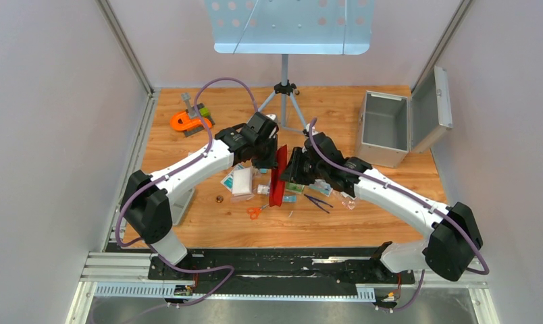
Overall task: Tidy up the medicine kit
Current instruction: Adjust the medicine pouch.
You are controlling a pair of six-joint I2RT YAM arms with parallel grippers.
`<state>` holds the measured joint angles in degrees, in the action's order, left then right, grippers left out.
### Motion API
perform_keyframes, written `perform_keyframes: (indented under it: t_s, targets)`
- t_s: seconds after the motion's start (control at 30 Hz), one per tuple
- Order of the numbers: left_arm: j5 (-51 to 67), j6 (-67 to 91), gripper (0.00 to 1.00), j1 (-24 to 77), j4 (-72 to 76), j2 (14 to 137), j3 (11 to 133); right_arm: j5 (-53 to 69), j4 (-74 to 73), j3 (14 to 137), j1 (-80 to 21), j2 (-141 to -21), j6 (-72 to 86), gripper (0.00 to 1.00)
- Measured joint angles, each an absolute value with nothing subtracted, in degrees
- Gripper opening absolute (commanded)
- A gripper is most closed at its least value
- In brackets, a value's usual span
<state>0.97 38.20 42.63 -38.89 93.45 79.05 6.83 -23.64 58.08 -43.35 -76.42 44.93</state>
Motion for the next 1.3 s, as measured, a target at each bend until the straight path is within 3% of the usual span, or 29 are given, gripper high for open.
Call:
perform_keyframes:
  t_s: [0.03,0.27,0.33,0.37,0.43,0.5,0.73,0.97,1.0,1.13,1.3]
  targets:
    - [0.95,38.24,0.0,42.63,-38.89,93.45,79.13,6.63,-23.59,58.04,-43.4,-76.44,44.84,0.01]
    - [1.28,37.74,0.02,42.61,-38.76,93.3,79.09,6.22,-23.99,58.17,-42.39,-76.4,36.64,0.0]
    - [2.02,36.67,0.22,42.61,-38.09,92.51,78.26,9.02,-25.39,59.05,-40.34,-76.4,31.33,0.0]
    - [2.55,35.83,0.45,42.61,-37.95,91.83,77.71,10.55,-26.33,59.7,-39.11,-76.4,28.95,0.0]
    - [3.73,33.82,0.69,42.63,-38.06,90.06,76.71,14.33,-28.23,61.41,-36.36,-76.47,23.99,0.0]
    - [4.75,31.86,0.75,42.65,-38.48,88.33,76.42,17.17,-29.89,63.11,-34.52,-76.71,19.99,0.0]
    - [8.36,27.31,0.72,41.15,-40.12,83.81,76.69,19.33,-33.87,66.43,-33.45,-78.91,14.94,0.0]
    - [8.71,27.05,0.71,38.83,-41.85,83.79,76.88,9.06,-41.01,70.46,-32.75,-79.96,18.83,0.0]
    - [8.8,27.35,0.73,38.59,-41.8,83.79,76.88,8.29,-41.39,70.72,-32.71,-79.96,19.62,0.0]
    - [11.35,30.92,0.95,38.11,-39.07,83.79,76.75,6.15,-42.76,70.89,-32.6,-79.96,23.64,0.0]
    - [13.43,35.27,0.86,39.53,-33.85,83.88,76.18,4.08,-43.53,70.89,-33.32,-80.16,28.29,0.0]
